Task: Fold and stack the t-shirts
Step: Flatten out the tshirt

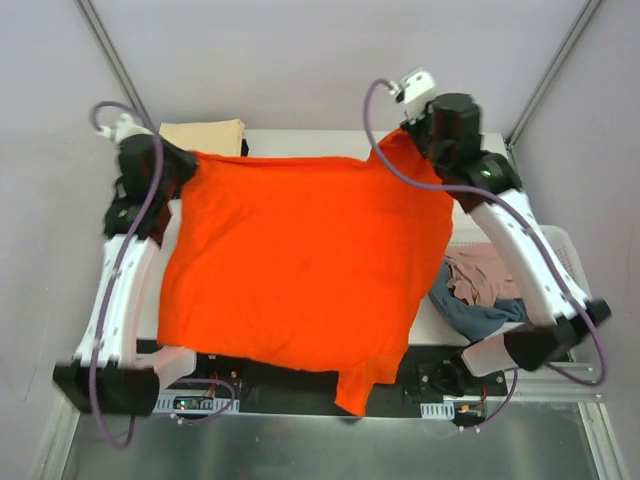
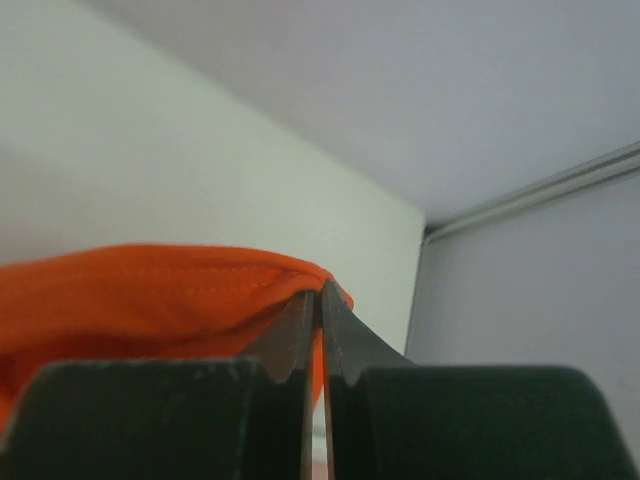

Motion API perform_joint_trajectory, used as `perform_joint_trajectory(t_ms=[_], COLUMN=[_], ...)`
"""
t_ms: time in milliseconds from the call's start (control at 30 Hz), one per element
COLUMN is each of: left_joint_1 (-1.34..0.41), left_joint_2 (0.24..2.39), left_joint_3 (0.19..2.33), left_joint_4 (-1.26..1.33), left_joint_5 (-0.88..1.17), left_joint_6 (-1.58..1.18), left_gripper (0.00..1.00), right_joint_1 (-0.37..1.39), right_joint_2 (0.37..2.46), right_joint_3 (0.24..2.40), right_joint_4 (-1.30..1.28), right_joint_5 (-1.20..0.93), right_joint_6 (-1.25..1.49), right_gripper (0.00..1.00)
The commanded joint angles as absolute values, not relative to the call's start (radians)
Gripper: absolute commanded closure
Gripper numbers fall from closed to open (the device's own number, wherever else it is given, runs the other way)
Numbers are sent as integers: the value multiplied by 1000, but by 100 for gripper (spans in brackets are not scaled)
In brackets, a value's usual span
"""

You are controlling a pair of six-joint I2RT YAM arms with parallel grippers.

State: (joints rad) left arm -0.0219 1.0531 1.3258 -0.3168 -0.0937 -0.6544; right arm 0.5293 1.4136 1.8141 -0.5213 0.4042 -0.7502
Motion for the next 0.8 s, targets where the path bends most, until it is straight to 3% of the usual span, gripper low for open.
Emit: perform_joint_trajectory(t_ms=[0,133,267,467,767], left_joint_1=[-14,-14,-15,-14,-15], left_joint_2=[1250,1510,1733,1787,1838], left_joint_3=[1120,1094,1163,1204,1276], left_joint_4=[-180,-138,-115,-86,-84], left_joint_5=[-123,-60,-12,-115,-121], left_joint_6=[-676,-710,-730,-712,-712], left_gripper=[100,100,100,100,100], right_joint_1=[460,404,393,371,356], right_joint_2=[1535,1843,2006,2126,2141], right_joint_3=[1590,1708,1848,1968,1965], right_joint_4=[-427,-482,-489,-503,-457], right_joint_5=[284,273,197,179,199], right_joint_6=[-677,-585,-581,-571,-578], right_gripper=[99,99,99,99,99])
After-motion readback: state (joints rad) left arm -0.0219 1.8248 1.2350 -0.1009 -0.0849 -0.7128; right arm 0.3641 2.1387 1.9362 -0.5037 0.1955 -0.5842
